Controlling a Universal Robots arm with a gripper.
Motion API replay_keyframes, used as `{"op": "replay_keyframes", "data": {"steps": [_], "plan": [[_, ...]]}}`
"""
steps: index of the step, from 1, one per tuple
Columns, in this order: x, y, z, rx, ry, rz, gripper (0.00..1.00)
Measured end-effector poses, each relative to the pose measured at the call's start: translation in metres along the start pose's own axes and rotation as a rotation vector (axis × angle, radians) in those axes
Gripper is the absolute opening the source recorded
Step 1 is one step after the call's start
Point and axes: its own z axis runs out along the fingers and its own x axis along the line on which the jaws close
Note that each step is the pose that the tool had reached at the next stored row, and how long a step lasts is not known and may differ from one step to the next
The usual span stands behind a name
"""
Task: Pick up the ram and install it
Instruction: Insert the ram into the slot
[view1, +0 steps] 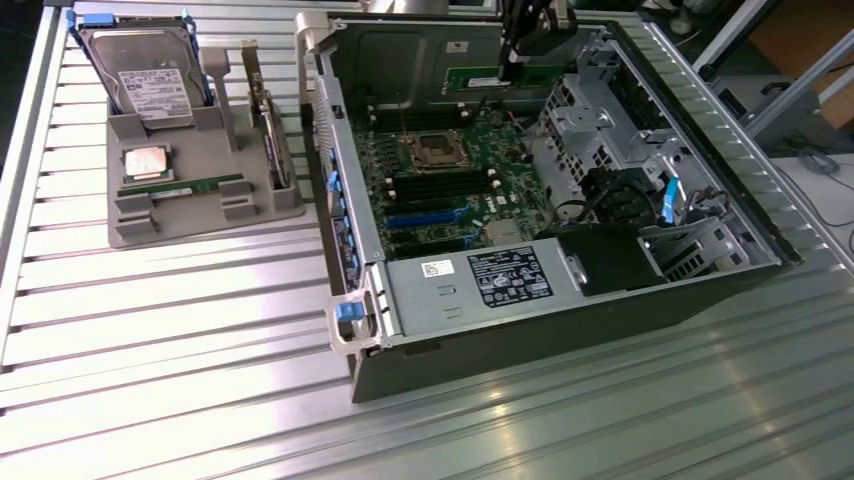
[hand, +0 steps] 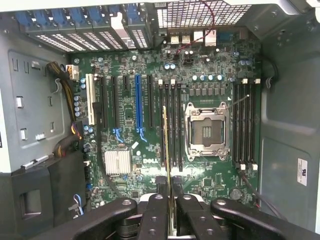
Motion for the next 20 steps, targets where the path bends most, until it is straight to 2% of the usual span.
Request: {"op": "replay_keyframes", "data": {"steps": [7, 11, 20], "plan": [[0.002, 0.0, 0.0024, 0.0, 0.0026, 0.0, 0.13], [0.002, 0.0001, 0.0042, 0.0002, 0.0113, -0.001, 0.13], [0.0025, 0.0028, 0.0093, 0.0004, 0.0138, -0.001, 0.13]]}}
